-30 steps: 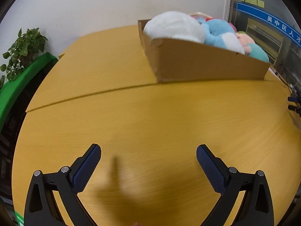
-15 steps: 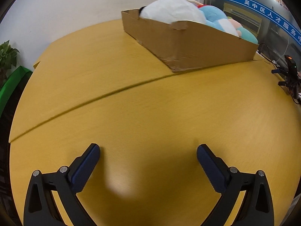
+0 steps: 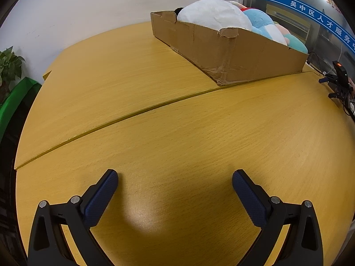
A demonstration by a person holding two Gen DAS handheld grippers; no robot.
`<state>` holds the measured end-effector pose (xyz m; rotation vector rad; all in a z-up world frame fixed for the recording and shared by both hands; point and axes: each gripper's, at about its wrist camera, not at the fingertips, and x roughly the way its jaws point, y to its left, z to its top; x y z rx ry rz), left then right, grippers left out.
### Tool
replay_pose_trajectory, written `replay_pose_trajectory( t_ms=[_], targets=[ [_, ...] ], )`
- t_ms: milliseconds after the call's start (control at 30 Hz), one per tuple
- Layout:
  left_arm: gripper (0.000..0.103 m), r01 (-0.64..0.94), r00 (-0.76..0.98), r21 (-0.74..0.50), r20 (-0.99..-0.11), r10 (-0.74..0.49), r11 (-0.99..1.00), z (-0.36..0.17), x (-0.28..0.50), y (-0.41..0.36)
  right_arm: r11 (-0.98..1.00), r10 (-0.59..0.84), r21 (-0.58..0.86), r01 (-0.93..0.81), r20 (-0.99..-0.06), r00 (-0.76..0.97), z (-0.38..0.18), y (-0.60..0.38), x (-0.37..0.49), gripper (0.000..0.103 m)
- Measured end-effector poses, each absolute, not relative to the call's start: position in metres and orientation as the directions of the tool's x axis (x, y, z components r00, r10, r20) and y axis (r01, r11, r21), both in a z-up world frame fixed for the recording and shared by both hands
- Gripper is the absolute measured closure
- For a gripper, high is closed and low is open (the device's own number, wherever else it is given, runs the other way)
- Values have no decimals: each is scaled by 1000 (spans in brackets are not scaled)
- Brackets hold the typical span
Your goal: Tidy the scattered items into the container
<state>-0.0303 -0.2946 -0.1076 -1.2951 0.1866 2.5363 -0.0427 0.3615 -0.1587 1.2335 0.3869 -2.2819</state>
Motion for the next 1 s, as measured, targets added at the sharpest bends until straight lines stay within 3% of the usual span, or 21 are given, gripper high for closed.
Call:
replay_pose_trajectory(
  t_ms=[567,767,1000],
  targets=[
    [0,-307,-557,-16,-808,193,-952,-109,-31,-296,-884,-269,-5,467,-811,-520,-157,361,-38,0],
    [0,-308,-557,-15,-807,193,-951,-109,-31,-296,-867,-261,0,498,-852,-453,-155,357,-47,0],
    [0,-308,-557,-15,-807,194,-951,-109,-31,-296,-877,-279,-4,481,-811,-514,-156,362,-40,0]
  ],
)
